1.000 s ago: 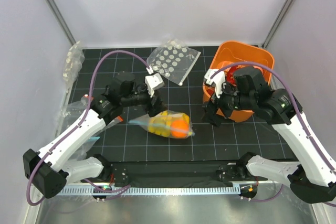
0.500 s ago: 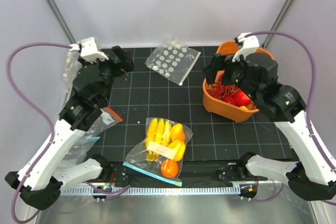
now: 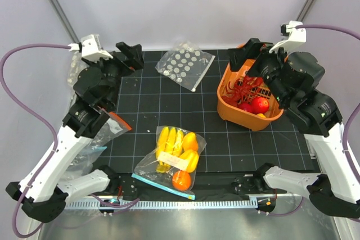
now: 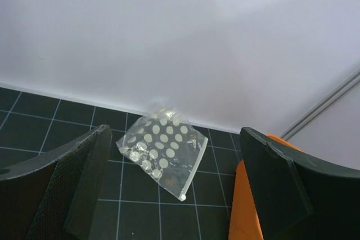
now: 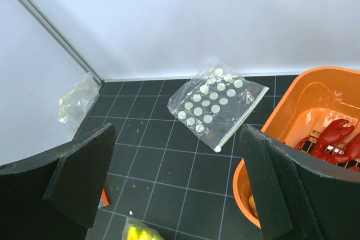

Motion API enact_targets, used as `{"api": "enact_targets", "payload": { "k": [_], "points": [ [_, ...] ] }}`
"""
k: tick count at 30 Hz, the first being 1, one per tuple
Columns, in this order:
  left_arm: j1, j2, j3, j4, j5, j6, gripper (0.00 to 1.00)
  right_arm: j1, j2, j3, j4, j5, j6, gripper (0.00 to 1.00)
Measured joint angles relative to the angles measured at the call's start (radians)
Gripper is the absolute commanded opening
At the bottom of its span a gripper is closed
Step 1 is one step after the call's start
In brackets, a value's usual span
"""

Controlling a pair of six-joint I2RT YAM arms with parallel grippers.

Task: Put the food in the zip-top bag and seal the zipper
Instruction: Reset both arms

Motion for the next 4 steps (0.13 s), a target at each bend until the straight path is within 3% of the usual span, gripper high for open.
{"api": "enact_targets", "payload": {
  "k": [4],
  "points": [
    [0.0,0.0,-0.001,0.006,0.008,0.006,1.0,0.0,0.033,0.051,-0.038,-0.004,-0.005,1.0]
  ]
}}
